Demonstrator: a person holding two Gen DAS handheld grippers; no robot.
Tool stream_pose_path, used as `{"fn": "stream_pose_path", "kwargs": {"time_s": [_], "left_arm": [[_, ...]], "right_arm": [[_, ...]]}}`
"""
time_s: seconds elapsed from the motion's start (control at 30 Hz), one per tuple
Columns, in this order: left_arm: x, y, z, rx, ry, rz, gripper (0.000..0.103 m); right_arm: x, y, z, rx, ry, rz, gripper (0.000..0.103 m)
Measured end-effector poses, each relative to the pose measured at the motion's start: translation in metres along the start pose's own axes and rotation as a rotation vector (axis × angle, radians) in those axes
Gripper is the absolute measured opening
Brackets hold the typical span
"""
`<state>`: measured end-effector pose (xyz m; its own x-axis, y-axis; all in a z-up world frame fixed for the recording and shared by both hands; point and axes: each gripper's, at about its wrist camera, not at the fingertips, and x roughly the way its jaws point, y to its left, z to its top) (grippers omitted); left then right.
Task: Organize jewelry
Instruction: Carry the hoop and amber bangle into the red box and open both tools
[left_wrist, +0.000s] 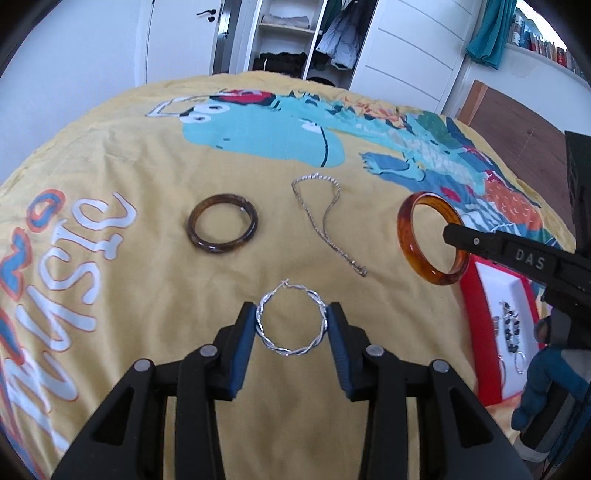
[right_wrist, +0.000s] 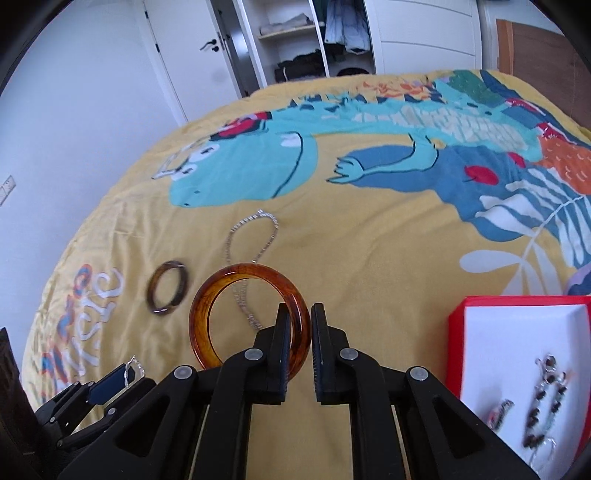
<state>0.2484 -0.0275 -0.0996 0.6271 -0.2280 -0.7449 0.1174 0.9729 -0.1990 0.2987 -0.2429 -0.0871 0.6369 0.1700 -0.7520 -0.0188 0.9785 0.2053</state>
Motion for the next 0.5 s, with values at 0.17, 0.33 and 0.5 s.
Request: {"fn": "stream_pose_path", "kwargs": {"time_s": [0.17, 0.33, 0.5], "left_arm": [[-0.051, -0.007, 0.001, 0.012, -0.058, 0.005, 0.036], [-0.101, -0.017, -0.001, 0.029, -0.118, 0.023, 0.037], [-0.145, -0.032, -0.009, 0.061, -0.169, 0.023, 0.037]], "right_arm": [[-0.057, 0.01, -0.005, -0.009, -0.054, 0.017, 0.01], [-0.111, 0.016, -0.018, -0.007, -0.107, 0.027, 0.01], [-0.157, 0.019, -0.034, -0.021, -0.146, 0.017, 0.01]]}}
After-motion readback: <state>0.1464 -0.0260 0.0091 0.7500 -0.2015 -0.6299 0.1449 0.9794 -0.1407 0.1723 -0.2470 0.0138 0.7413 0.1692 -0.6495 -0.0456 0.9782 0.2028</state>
